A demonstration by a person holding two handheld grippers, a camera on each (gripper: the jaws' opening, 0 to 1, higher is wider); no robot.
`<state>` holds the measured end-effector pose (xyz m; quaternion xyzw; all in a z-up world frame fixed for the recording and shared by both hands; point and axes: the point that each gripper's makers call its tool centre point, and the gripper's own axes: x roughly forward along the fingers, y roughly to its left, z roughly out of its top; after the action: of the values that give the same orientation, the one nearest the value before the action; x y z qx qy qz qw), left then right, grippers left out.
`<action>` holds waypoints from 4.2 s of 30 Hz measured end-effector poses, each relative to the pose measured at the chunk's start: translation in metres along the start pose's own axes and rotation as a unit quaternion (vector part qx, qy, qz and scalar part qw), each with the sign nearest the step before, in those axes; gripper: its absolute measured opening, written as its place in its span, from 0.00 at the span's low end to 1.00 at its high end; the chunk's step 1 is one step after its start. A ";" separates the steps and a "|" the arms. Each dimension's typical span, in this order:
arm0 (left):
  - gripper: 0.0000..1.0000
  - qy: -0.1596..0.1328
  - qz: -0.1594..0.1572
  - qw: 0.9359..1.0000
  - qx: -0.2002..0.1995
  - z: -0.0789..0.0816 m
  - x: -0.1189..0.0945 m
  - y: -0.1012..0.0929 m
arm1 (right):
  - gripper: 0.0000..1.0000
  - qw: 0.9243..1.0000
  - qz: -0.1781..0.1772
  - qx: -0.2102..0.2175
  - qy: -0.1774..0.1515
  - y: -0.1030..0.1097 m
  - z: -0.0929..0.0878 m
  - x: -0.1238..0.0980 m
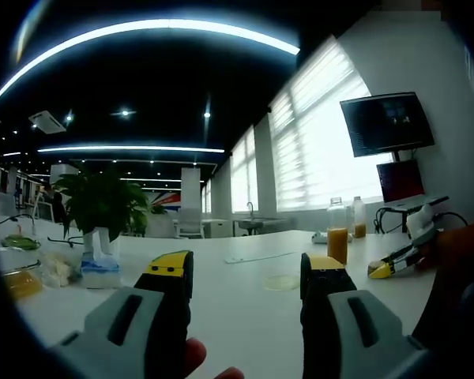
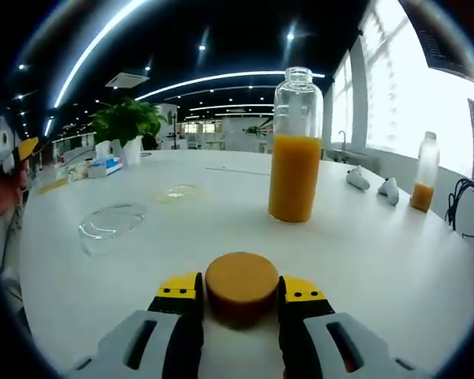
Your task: Open the Petri dish lid, place the lid on the table, pour the liquid culture medium into the Petri dish, pick up the Petri dish lid from the table, and close the Petri dish
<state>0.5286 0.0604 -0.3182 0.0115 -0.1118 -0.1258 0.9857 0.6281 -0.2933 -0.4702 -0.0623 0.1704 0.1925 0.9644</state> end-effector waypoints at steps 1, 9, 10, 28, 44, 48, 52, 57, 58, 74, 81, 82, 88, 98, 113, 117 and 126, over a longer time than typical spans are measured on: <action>0.46 0.000 0.000 1.000 0.001 0.000 0.000 0.000 | 0.36 1.000 0.001 0.001 0.000 0.001 0.000 0.000; 0.46 -0.003 -0.001 1.000 0.002 0.003 0.001 0.000 | 0.43 1.000 0.006 0.016 -0.019 0.004 0.011 -0.004; 0.46 -0.003 -0.001 1.000 0.002 0.003 0.001 0.000 | 0.44 0.999 0.003 0.021 -0.029 0.003 0.017 -0.005; 0.46 -0.001 0.005 1.000 -0.001 0.001 -0.001 0.005 | 0.58 0.986 -0.068 0.041 -0.143 -0.038 0.097 -0.011; 0.46 0.006 0.011 1.000 -0.004 -0.005 0.001 0.011 | 0.57 0.980 -0.085 0.030 -0.178 -0.058 0.146 0.006; 0.46 0.007 0.012 1.000 -0.005 -0.006 0.001 0.011 | 0.57 0.979 -0.089 0.027 -0.183 -0.062 0.156 0.014; 0.46 0.007 0.013 1.000 -0.003 -0.005 0.001 0.012 | 0.58 0.979 -0.090 0.017 -0.184 -0.062 0.163 0.023; 0.46 0.008 0.018 1.000 -0.002 -0.006 0.001 0.015 | 0.58 0.979 -0.095 0.012 -0.180 -0.066 0.167 0.043; 0.46 0.008 0.018 1.000 -0.002 -0.006 0.000 0.016 | 0.58 0.979 -0.096 0.011 -0.180 -0.066 0.169 0.046; 0.46 0.016 0.024 1.000 -0.001 -0.012 -0.001 0.021 | 0.57 0.978 -0.109 0.009 -0.175 -0.079 0.174 0.074; 0.46 0.019 0.026 0.999 -0.003 -0.014 0.000 0.021 | 0.57 0.979 -0.110 0.011 -0.170 -0.081 0.170 0.083; 0.46 0.019 0.027 0.999 -0.003 -0.014 0.000 0.022 | 0.57 0.979 -0.111 0.009 -0.169 -0.081 0.169 0.085; 0.46 0.019 0.030 0.999 -0.005 -0.014 0.000 0.023 | 0.55 0.980 -0.108 0.009 -0.166 -0.079 0.167 0.091; 0.46 0.018 0.037 0.999 -0.001 -0.012 -0.002 0.029 | 0.51 0.979 -0.114 0.011 -0.168 -0.083 0.168 0.095; 0.46 0.015 0.033 0.999 0.005 -0.007 0.000 0.027 | 0.51 0.977 -0.121 0.010 -0.174 -0.090 0.173 0.095; 0.46 0.014 0.036 0.999 0.005 -0.006 -0.001 0.028 | 0.50 0.977 -0.123 0.009 -0.174 -0.092 0.173 0.096; 0.46 0.017 0.039 0.999 -0.002 -0.011 -0.003 0.031 | 0.46 0.978 -0.123 0.003 -0.169 -0.089 0.170 0.096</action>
<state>0.5359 0.0910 -0.3285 0.0070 -0.0949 -0.0875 0.9916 0.7981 -0.3094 -0.3408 -0.0466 -0.0033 0.0794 0.9957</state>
